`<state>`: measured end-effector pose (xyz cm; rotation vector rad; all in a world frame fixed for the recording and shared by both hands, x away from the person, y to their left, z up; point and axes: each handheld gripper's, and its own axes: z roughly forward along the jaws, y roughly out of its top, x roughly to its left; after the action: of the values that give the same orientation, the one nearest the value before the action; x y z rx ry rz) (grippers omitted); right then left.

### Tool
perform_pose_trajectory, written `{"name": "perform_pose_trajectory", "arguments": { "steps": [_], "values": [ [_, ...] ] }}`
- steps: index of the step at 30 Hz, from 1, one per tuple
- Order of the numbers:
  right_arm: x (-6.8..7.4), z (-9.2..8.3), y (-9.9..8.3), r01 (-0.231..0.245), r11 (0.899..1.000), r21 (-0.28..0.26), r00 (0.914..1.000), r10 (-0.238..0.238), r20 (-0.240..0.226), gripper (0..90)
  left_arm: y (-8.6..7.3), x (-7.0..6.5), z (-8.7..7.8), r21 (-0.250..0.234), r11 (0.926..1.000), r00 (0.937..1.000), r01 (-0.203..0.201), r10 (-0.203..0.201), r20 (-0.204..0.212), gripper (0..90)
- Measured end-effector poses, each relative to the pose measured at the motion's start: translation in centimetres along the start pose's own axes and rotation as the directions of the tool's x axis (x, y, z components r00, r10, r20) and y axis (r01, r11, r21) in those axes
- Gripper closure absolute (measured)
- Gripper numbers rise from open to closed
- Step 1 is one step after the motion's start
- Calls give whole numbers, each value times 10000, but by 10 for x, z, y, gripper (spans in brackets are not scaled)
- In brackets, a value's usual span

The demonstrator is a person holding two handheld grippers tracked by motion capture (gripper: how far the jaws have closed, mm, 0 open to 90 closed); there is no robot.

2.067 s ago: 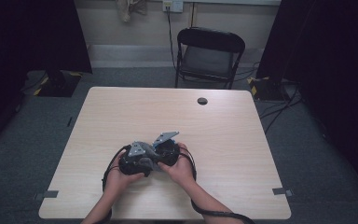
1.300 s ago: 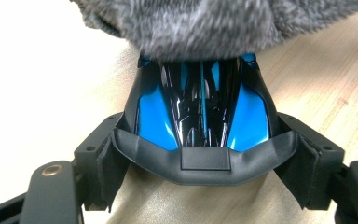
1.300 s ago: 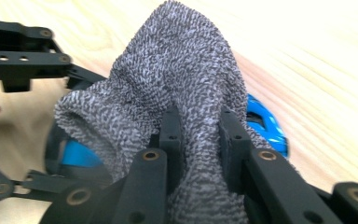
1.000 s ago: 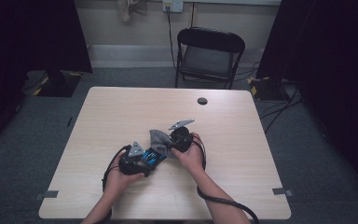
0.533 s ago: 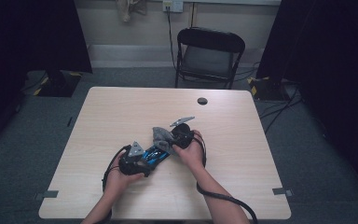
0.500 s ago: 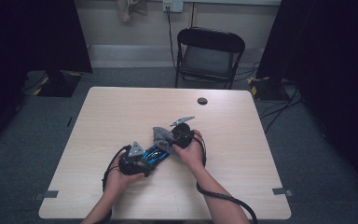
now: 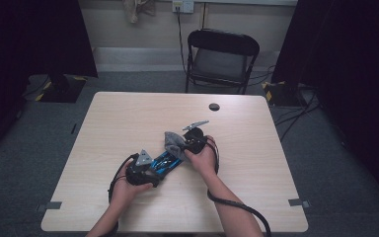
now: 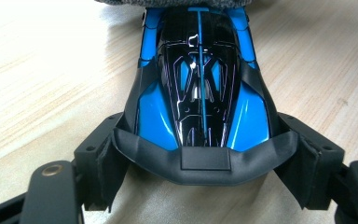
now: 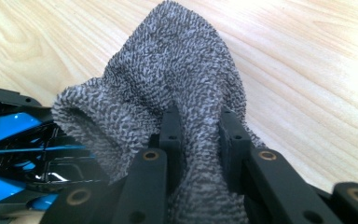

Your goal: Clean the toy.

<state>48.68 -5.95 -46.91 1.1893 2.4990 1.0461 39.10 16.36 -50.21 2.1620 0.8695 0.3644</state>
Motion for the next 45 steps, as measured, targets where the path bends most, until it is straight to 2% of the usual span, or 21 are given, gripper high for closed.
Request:
{"name": "perform_pose_trajectory", "arguments": {
  "steps": [4,11,19,26,31,36,41,45],
  "values": [
    [-4,1,-1,-228,9997,-41,9997,228,63,753,0,0,0,-1,10000,10000,3,-3,0,245],
    [-8,2,1,-57,10000,70,9996,55,280,753,0,0,0,0,10000,10000,3,-3,0,245],
    [-15,4,-1,-472,9989,13,9983,472,343,754,0,0,0,4,10000,10000,1,-1,-1,245],
    [-20,5,-2,-471,9988,94,9960,463,763,755,0,0,0,1,10000,10000,2,-2,0,245],
    [-25,1,-3,-635,9980,-54,9922,637,1076,755,0,0,0,4,10000,10000,0,0,-2,245],
    [-29,-3,-2,-743,9971,-161,9919,755,1021,755,0,0,0,4,10000,10000,-3,3,-1,245],
    [-30,-9,2,-634,9974,-330,9909,669,1169,755,0,0,0,3,10000,10000,4,-4,0,245],
    [-29,-14,5,-520,9980,-358,9923,557,1106,755,0,0,0,4,10000,10000,0,0,-3,245]
  ]
}}
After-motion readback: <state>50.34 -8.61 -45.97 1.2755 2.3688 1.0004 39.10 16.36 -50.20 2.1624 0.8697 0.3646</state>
